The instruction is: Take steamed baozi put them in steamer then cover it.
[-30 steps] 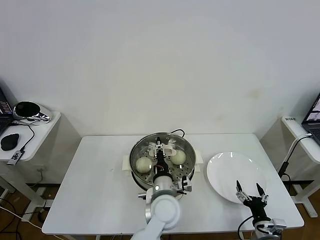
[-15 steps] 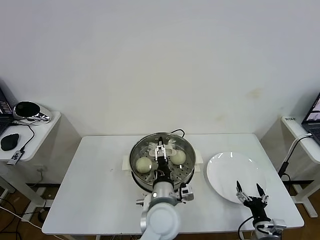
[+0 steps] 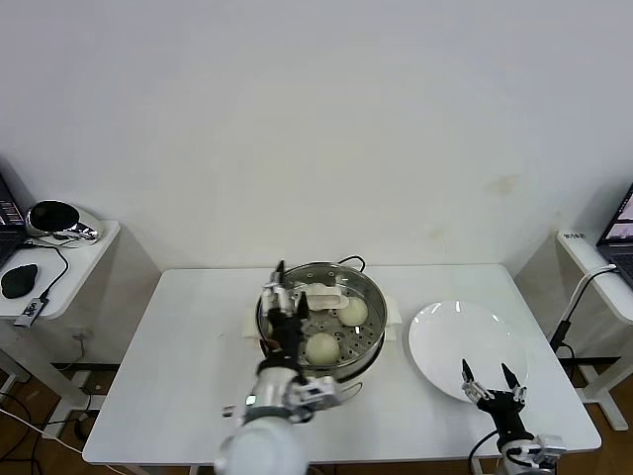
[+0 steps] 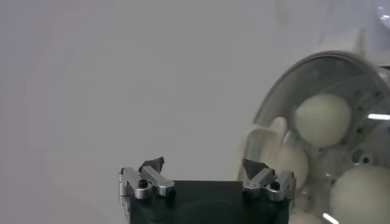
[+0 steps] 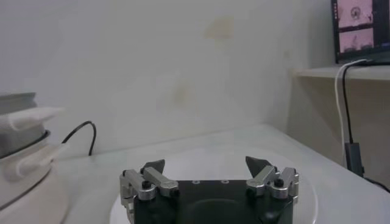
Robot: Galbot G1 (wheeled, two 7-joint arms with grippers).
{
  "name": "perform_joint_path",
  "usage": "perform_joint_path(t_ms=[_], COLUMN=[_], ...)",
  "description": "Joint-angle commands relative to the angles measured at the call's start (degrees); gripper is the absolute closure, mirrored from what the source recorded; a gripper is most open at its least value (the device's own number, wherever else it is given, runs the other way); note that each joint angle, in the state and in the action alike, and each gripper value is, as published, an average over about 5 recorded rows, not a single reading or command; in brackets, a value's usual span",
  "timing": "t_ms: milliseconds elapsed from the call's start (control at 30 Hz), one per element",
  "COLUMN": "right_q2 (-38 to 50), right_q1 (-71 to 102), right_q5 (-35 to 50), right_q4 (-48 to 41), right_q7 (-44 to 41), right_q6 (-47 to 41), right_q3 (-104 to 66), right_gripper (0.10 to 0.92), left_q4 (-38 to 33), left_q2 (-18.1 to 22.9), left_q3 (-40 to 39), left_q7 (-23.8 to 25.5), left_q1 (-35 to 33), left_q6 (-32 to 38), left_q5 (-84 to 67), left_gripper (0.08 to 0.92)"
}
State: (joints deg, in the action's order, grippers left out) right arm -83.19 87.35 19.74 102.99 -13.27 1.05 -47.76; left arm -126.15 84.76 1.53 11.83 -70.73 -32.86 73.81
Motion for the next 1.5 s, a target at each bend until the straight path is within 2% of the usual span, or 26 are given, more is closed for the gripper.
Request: perform_joint_path(t_ms=[33,167,333,467,833,1500], right_q2=[2.0,2.3,2.9,2.9,3.7,3.2], right_q1=[3.9,4.4,5.0,6.3,6.6,7.4], right_q5=[-4.2,-4.9,-7.5,-11.3,-6.2,-10.7], right_q4=[5.3,5.7,5.8,7.5,7.2,8.7], right_q7=[0.9,1.2,0.7,1.5,3.8,2.9], right_q6=[-1.7,-1.4,-0.4,-1.7,-4.9,-6.6], right_q3=[4.3,6.0,6.4,6.2,7.1,4.7], right_gripper=[0.203,0.203,0.203,0.203,0.203,0.203], left_q4=[-8.3,-2.9,3.4,5.6,4.1,0.5], left_q2=[-3.5,-3.5,-3.1,-1.5,0.6,1.1], left_q3=[32.6,42.5,43.1,42.5,39.7,38.7], left_q7=[-12.0,-8.2,-7.9,-7.7,-6.4,-4.8], left_q1=[-13.8,-18.9,-24.5,-26.8,-33.1,-35.1], left_q6=[19.0,23.3,26.9,26.4,22.0,20.4], left_q5=[-57.8,-73.7,-77.4,-75.1,-71.9,-72.5], left_gripper=[0.177,0.177,0.177,0.177,0.177,0.177])
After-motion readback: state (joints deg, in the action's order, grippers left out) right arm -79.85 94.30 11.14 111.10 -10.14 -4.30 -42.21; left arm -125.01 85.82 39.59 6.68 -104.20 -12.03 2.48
